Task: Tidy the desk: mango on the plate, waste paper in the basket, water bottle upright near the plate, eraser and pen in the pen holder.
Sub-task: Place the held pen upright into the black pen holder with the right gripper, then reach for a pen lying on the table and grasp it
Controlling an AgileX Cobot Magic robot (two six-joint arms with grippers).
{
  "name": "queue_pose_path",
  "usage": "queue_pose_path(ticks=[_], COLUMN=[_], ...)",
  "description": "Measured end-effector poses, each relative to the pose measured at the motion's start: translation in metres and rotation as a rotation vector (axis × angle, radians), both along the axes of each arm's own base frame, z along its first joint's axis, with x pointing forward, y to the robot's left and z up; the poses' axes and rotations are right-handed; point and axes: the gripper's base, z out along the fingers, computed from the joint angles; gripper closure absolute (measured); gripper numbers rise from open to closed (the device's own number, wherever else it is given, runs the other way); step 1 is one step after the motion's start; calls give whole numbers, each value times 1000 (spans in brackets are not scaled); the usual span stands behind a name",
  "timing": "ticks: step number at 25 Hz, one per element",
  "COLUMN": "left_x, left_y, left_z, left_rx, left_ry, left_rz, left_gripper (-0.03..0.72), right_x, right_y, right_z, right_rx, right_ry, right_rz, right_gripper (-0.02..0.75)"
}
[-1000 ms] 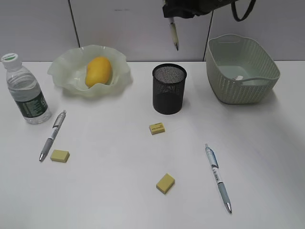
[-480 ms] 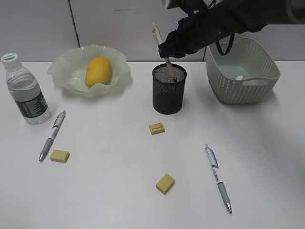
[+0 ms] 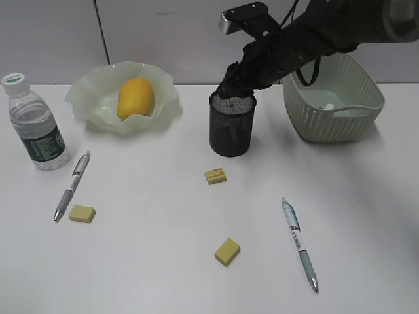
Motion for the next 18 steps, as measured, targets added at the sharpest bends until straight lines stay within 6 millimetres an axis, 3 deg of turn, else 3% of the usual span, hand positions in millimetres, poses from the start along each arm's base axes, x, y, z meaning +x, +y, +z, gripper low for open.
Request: queue_pose_path(ticks=[3, 5, 13, 18], left_x=[0, 0, 0, 0], left_y=[0, 0, 0, 0], left_z=[0, 0, 0, 0], left_rx=[0, 0, 0, 0], left_ry=[0, 0, 0, 0], left_rz=[0, 0, 0, 0], left_gripper=[193, 193, 193, 193], right_x=[-2, -4, -18, -38], right_y=[0, 1, -7, -21], right_z=[-1, 0, 46, 67], right_rx=[-2, -1, -34, -139], right_ry=[19, 31, 36, 176], right_rz=[14, 24, 34, -8], right_gripper=[305, 281, 267, 267])
